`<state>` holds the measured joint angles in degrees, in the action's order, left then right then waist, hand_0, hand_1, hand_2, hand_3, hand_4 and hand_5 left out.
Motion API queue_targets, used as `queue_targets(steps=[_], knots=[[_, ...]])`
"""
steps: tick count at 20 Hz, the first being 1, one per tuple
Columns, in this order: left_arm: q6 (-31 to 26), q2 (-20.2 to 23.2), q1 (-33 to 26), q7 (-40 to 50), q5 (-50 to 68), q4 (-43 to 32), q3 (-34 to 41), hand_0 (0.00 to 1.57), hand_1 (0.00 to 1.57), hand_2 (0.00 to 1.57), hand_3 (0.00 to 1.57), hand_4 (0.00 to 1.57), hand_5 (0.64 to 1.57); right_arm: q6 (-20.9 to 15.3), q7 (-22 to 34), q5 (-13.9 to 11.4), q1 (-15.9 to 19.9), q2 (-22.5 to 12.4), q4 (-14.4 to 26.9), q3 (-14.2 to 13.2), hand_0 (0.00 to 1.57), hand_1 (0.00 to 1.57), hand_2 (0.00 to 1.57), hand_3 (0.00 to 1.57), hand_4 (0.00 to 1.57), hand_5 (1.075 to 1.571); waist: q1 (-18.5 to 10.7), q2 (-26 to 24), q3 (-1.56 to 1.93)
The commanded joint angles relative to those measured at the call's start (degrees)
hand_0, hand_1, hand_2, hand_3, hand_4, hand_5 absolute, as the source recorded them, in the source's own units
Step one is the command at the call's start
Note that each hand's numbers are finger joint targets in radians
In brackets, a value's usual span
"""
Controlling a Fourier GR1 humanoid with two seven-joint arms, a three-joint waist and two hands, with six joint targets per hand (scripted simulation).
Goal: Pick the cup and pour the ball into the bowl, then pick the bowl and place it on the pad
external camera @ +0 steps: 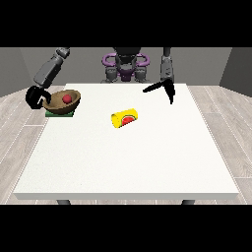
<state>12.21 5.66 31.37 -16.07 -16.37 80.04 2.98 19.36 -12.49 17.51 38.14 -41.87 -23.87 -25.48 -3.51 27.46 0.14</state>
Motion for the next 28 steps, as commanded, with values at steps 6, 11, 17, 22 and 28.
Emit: queue_targets(steps=[6,11,17,22,28], knots=[[1.19,-1.10,-2.25,8.03,-3.12,11.34,-3.52,0.00,0.00,0.00,0.00,0.00,1.563,1.22,-3.92,-3.31,0.89,-3.85,4.13,1.33,1.57,1.57,1.57,0.44,1.03,1.571,1.39,1.35,0.01],[0.63,-1.34,-3.88,9.05,-2.51,14.09,-3.82,0.00,0.00,0.00,0.00,0.00,1.566,3.25,1.08,1.45,4.43,-3.83,7.54,-2.58,1.57,1.57,1.57,0.00,0.78,1.569,0.73,0.23,0.00],[-1.54,-0.17,-6.14,4.85,-0.14,10.17,-2.23,0.00,0.00,0.00,0.00,0.00,1.566,3.78,2.87,0.26,1.69,-4.01,7.06,-0.91,1.57,1.57,1.57,1.08,0.74,1.570,0.36,-2.22,-0.08],[-2.83,-0.78,-7.76,7.76,-0.22,13.84,-4.20,0.00,0.00,0.00,0.00,0.00,1.567,1.09,0.14,-3.01,-0.10,-1.16,6.93,2.00,1.57,1.57,1.57,1.01,0.69,1.567,-0.80,-3.43,-0.07],[-2.03,0.17,-7.27,8.00,-0.26,18.07,-2.87,0.00,0.00,0.00,0.00,0.00,1.565,-1.20,1.13,-5.00,0.25,-10.19,7.90,1.92,1.10,1.10,1.05,0.87,0.00,1.539,0.43,2.43,-0.03]])
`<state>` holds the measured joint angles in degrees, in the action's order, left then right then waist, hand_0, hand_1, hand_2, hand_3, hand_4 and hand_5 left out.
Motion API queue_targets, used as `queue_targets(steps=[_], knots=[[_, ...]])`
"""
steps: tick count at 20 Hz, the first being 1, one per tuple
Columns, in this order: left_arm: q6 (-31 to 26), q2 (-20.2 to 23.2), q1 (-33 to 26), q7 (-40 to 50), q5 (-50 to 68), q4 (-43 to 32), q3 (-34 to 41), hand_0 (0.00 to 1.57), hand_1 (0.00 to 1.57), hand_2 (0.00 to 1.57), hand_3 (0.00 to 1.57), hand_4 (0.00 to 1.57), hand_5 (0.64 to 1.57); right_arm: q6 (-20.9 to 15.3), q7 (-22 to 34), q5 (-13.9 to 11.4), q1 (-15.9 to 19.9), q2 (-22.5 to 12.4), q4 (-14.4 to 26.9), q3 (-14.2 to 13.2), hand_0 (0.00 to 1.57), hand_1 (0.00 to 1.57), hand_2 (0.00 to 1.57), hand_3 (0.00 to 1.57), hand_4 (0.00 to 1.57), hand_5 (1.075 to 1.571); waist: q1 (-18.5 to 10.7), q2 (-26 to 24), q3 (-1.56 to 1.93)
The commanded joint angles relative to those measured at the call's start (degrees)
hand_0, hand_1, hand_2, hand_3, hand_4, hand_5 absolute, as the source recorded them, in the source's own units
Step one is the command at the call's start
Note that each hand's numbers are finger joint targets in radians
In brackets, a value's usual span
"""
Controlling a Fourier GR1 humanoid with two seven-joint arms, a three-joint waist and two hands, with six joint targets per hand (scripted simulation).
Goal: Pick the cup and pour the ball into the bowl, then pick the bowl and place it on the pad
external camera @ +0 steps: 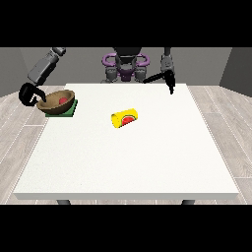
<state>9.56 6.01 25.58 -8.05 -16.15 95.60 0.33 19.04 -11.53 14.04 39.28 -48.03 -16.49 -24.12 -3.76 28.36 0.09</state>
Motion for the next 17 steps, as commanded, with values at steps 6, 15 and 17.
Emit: queue_targets(steps=[6,15,17], knots=[[0.70,-0.34,-0.53,3.95,0.18,4.79,0.66,0.00,0.00,0.00,0.00,0.00,1.565,-2.51,1.02,-2.46,1.71,-5.59,0.00,0.93,0.00,0.00,0.41,0.24,0.00,1.487,1.46,0.60,0.01],[1.20,-2.55,-4.95,3.51,-1.76,3.14,-2.38,0.00,0.00,0.00,0.00,0.00,1.569,1.83,7.52,-1.97,3.91,-8.23,-0.50,1.09,0.00,0.00,0.27,0.16,0.00,1.497,1.78,-5.23,-0.07],[-0.29,-0.69,-2.20,6.40,0.27,2.63,0.44,0.00,0.00,0.00,0.00,0.00,1.569,7.48,10.23,0.48,6.72,-12.91,-0.68,-0.99,0.00,0.00,0.19,0.29,0.00,1.503,3.23,-6.61,-0.07]])
